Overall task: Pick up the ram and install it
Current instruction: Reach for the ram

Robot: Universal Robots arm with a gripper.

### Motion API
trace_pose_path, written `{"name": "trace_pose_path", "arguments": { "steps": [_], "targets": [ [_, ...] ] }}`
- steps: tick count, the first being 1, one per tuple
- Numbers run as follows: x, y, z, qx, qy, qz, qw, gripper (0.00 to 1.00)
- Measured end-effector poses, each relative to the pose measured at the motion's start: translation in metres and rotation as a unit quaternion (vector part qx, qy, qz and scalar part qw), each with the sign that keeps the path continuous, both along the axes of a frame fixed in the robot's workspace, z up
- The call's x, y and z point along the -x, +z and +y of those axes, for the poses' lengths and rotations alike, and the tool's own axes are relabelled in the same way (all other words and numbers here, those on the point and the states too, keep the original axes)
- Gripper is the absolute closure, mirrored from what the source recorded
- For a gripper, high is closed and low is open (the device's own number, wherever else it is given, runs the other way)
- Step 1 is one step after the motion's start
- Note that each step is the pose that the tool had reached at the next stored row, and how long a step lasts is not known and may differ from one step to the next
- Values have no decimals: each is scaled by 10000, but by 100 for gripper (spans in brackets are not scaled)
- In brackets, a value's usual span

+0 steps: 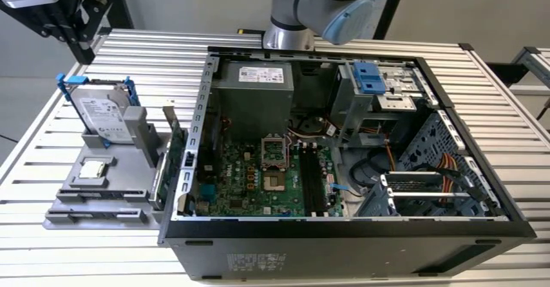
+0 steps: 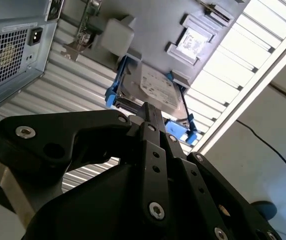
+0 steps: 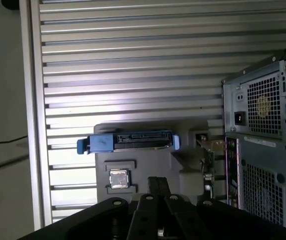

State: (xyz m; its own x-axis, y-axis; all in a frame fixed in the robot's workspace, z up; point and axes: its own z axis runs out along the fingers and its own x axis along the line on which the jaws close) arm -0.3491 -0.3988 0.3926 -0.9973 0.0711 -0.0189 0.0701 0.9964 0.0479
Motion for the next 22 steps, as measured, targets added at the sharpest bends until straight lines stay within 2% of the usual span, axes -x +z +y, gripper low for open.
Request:
{"name": "trace_pose_path", "arguments": {
  "steps": [4, 9, 22],
  "targets": [
    [56, 0, 0, 0, 0, 0, 10000, 100],
    [58, 0, -8, 0, 0, 0, 10000, 100],
    [57, 0, -124, 0, 0, 0, 10000, 100]
  ]
}}
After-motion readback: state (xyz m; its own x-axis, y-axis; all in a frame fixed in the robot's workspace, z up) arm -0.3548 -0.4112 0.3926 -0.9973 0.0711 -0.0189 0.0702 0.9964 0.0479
